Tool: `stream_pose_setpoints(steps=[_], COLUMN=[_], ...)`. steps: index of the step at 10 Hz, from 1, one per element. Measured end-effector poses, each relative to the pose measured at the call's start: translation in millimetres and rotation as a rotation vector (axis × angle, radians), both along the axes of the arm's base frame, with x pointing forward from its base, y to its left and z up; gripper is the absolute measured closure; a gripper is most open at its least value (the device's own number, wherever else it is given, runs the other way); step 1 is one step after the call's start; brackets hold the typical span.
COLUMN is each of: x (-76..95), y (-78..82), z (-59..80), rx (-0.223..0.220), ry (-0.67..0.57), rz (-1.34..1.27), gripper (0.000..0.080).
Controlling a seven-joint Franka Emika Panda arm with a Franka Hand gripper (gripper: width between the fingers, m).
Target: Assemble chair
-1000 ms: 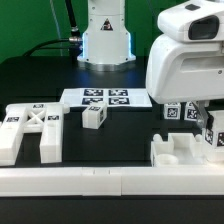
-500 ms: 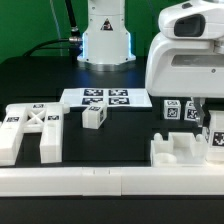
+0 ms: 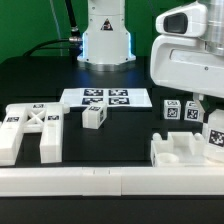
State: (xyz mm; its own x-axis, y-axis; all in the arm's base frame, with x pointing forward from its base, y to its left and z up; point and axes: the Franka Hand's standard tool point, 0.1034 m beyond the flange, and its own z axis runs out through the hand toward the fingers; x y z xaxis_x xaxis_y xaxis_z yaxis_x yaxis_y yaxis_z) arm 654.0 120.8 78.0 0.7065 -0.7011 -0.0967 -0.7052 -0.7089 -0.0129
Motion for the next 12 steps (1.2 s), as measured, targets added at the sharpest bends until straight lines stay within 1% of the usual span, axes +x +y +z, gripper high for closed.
stream_pose_setpoints(steps=[3, 4, 5, 7, 8, 9, 11, 12], x=[1.0, 0.8, 0.8, -0.3, -1.8, -3.1, -2.5, -2.5], y=[0.1, 0.7, 1.1, 1.3, 1.4, 0.6, -0.5, -0.7], z=[-0.2, -0.2, -0.2, 0.0, 0.6, 0.7, 0.5, 0.5], rx=[0.011, 0.009, 0.007, 0.008, 0.009, 0.004, 0.018, 0.02], ry=[0.018, 0.021, 0.022, 0.015, 0.026, 0.034, 0.017, 0.013], rz=[-0.229, -0.263, -0.278, -0.146, -0.116, -0.032, 0.156, 0.196], gripper=[0.0509, 0.0451, 0.0451, 0.0182, 0.016, 0.016, 0.0151, 0.0151])
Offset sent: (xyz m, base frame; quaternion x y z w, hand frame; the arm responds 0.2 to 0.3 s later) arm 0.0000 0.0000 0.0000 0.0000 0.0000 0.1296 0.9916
